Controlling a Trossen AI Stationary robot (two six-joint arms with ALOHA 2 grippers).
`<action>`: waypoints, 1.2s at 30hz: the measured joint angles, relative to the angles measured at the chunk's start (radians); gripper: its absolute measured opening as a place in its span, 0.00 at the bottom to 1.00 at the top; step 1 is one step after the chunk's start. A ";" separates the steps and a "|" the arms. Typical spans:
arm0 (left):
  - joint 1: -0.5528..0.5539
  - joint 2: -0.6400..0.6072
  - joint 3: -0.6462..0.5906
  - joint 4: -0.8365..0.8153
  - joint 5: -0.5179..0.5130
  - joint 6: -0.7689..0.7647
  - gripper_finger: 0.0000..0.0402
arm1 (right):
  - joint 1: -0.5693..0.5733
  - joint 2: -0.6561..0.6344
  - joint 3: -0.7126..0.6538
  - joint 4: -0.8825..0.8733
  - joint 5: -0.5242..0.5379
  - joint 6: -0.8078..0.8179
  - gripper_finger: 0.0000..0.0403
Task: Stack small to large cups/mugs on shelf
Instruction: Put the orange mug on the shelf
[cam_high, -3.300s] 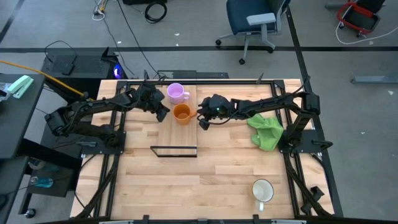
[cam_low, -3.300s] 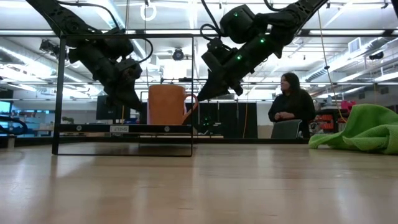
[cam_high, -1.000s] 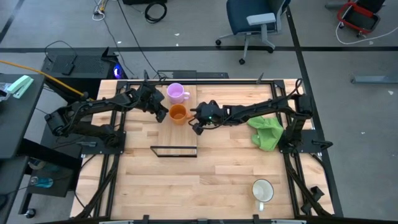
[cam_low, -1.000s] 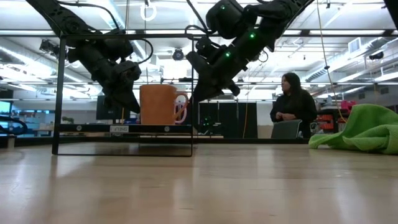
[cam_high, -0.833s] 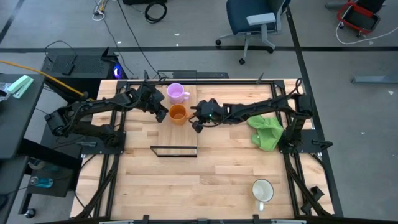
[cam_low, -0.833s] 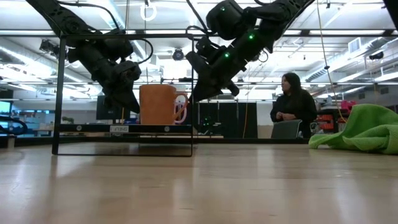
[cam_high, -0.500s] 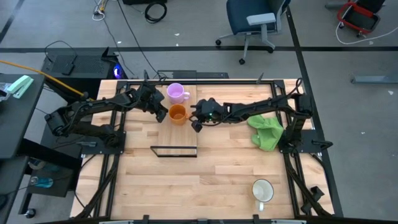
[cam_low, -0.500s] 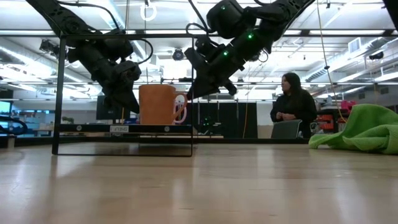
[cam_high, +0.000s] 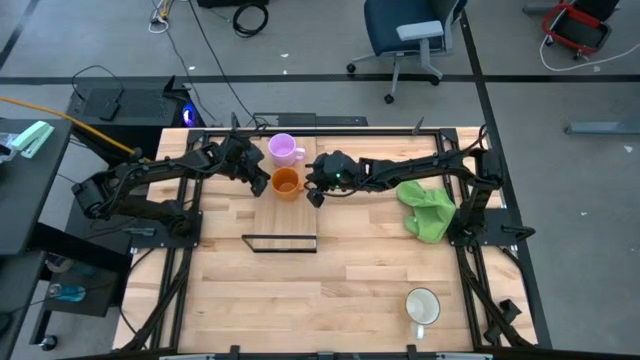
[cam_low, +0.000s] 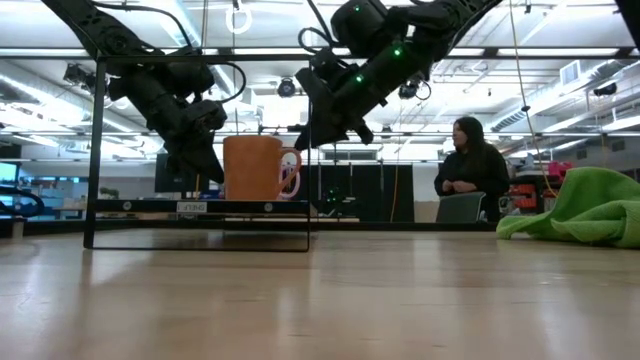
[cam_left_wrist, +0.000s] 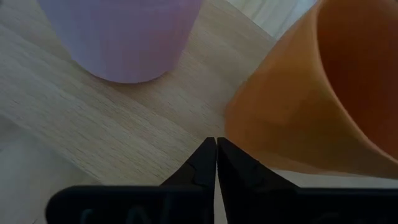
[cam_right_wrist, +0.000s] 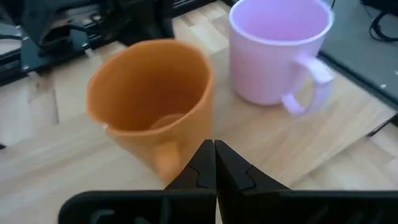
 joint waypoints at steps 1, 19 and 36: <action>0.000 0.000 0.000 0.000 0.000 0.000 0.05 | -0.004 0.000 0.005 0.000 -0.007 -0.006 0.00; 0.000 0.000 0.000 -0.001 0.000 -0.004 0.05 | -0.011 0.032 0.021 0.048 -0.059 -0.016 0.00; 0.000 0.000 0.000 0.000 0.000 -0.022 0.05 | -0.012 0.037 0.021 0.084 -0.103 -0.017 0.00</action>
